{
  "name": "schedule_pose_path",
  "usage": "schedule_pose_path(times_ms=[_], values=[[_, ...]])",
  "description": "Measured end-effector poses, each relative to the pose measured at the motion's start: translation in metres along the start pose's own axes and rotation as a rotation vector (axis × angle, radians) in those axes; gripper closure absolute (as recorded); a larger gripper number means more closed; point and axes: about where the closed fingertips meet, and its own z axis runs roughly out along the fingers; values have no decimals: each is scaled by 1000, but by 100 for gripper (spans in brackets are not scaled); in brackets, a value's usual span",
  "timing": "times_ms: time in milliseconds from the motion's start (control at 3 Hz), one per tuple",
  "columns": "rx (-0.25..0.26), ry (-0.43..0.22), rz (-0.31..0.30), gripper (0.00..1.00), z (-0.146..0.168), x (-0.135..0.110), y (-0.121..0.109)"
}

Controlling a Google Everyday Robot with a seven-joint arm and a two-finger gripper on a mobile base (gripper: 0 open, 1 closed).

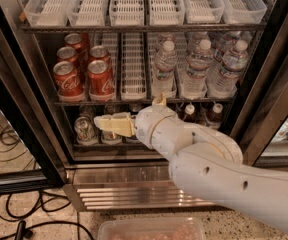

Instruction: Pick coke can from middle shelf of fridge

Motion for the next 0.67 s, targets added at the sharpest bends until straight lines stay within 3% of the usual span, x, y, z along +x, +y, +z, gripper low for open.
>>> schedule_pose_path(times_ms=[333,667], values=[[-122,-61,-80,0,9,13,37],[-195,-114,-228,0,17,23,56]])
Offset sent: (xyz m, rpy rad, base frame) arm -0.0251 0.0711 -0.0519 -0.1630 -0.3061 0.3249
